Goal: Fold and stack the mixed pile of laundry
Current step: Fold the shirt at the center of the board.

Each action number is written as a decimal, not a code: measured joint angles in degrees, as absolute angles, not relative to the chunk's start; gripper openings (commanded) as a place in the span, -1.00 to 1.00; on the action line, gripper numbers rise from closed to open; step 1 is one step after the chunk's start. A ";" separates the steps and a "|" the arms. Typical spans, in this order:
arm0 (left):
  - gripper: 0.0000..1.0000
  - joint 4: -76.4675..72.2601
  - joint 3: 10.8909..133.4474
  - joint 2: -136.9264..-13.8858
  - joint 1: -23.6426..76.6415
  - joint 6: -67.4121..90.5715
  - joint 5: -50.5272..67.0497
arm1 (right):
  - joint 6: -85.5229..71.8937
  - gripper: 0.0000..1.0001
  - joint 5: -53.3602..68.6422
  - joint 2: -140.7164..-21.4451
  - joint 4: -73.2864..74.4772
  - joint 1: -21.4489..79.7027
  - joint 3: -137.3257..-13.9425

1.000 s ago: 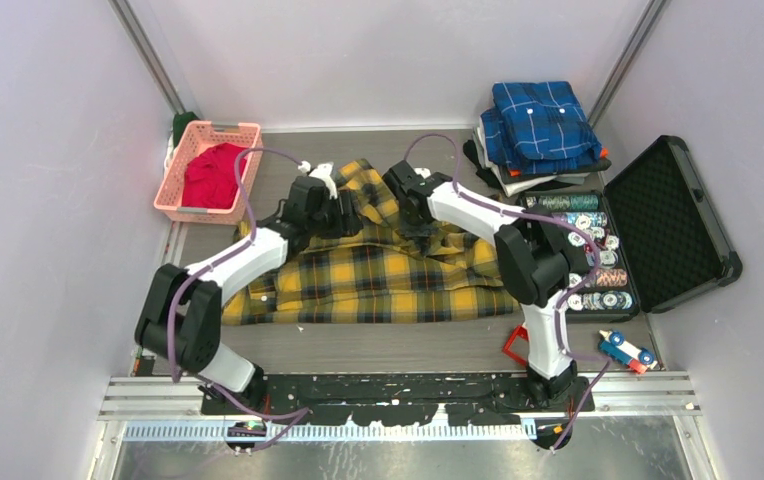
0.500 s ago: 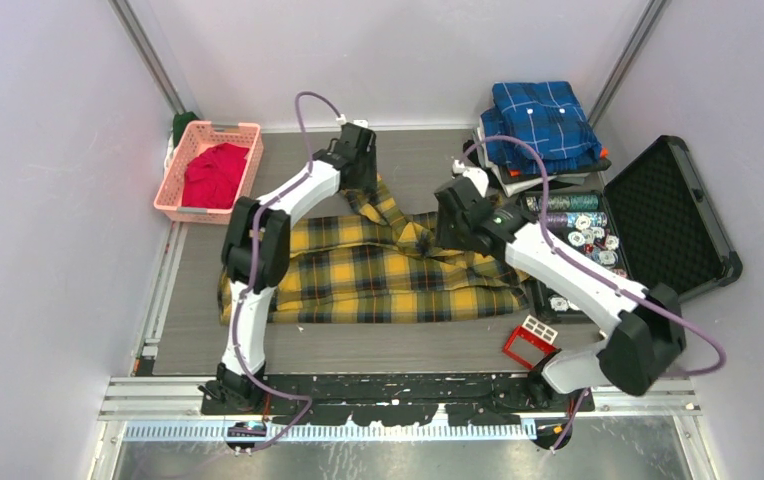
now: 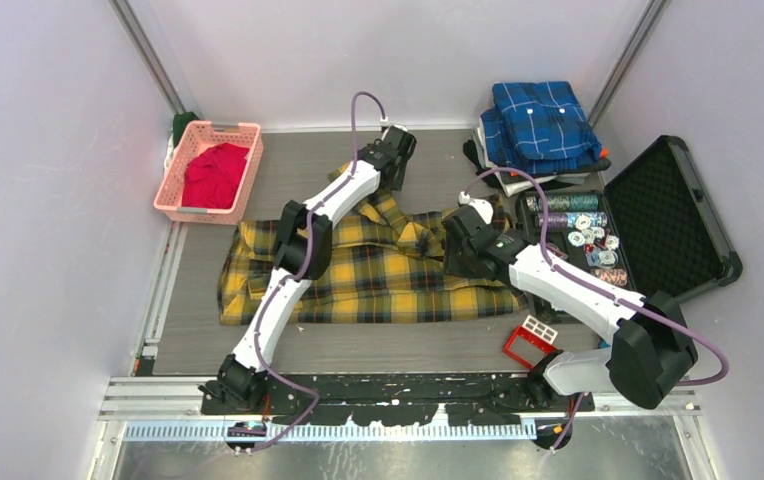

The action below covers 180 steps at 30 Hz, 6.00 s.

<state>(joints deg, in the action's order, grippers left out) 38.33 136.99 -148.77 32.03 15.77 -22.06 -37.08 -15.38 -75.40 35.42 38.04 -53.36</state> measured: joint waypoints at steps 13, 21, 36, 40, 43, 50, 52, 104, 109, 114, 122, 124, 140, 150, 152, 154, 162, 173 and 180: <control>-0.96 45.08 146.19 -154.93 32.95 12.88 -28.71 | -37.04 -0.17 -14.83 -75.35 34.30 38.04 -52.34; -1.00 45.23 145.97 -154.91 32.95 12.14 -26.79 | -37.04 -0.20 -14.87 -73.69 34.87 38.04 -52.34; -1.00 28.53 106.78 -118.83 37.15 15.18 -7.20 | -35.27 -0.20 -22.31 -72.36 41.63 38.04 -67.57; -1.00 20.91 91.74 -101.86 37.43 16.82 0.80 | -35.07 -0.21 -22.96 -72.42 42.06 38.04 -70.61; -1.00 15.57 79.99 -91.35 37.39 17.78 5.39 | -35.48 -0.24 -23.00 -73.06 42.09 38.04 -71.37; -0.28 1.13 50.59 -72.75 37.39 21.08 16.47 | -38.22 -0.25 -23.73 -74.70 41.56 38.02 -71.48; 0.58 -2.11 44.21 -69.71 37.39 22.46 19.29 | -39.03 -0.25 -23.99 -74.54 40.75 38.02 -71.44; -1.00 45.19 87.07 -111.09 51.75 25.69 -28.27 | -42.17 -0.25 -27.29 -66.28 45.47 34.00 -56.23; -1.00 42.81 80.64 -91.72 50.94 26.37 -26.61 | -41.67 -0.21 -25.78 -70.48 43.94 34.00 -57.10; -1.00 34.65 67.35 -71.85 42.54 24.53 -17.67 | -40.03 -0.16 -23.75 -76.53 41.93 33.89 -60.90; -1.00 27.22 48.64 -53.01 26.26 19.35 -9.63 | -35.00 0.03 -15.35 -90.96 36.23 32.36 -72.14; -1.00 25.87 47.24 -49.78 24.80 19.42 -9.96 | -32.95 0.03 -11.03 -95.55 35.22 31.29 -75.85; -1.00 21.52 36.80 -33.65 24.56 22.00 -11.94 | -14.04 0.10 11.66 -114.17 39.55 26.61 -85.43; -1.00 23.05 35.33 -29.82 24.56 22.65 -11.92 | -8.38 0.14 21.37 -119.70 41.41 21.93 -90.24; -1.00 23.18 35.27 -29.21 24.56 22.79 -11.92 | -7.05 0.15 23.59 -120.92 42.37 21.23 -92.60; -1.00 23.18 35.18 -29.19 24.56 23.18 -11.77 | -5.87 0.16 26.09 -122.19 43.16 21.06 -95.07; -1.00 23.51 34.74 -28.86 24.56 23.59 -10.90 | -1.15 0.04 37.47 -127.48 48.16 21.69 -101.45; -1.00 24.05 34.79 -25.71 24.56 23.49 -11.03 | 3.18 -0.70 42.28 -129.91 53.08 21.91 -102.56; -1.00 24.77 35.44 -25.63 24.56 23.05 -11.77 | 4.14 -0.99 43.00 -129.91 53.56 21.80 -102.56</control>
<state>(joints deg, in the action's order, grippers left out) 24.77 35.44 -25.63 24.56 23.05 -11.77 4.14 43.00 -129.91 53.56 21.80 -102.56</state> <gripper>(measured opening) 0.012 0.024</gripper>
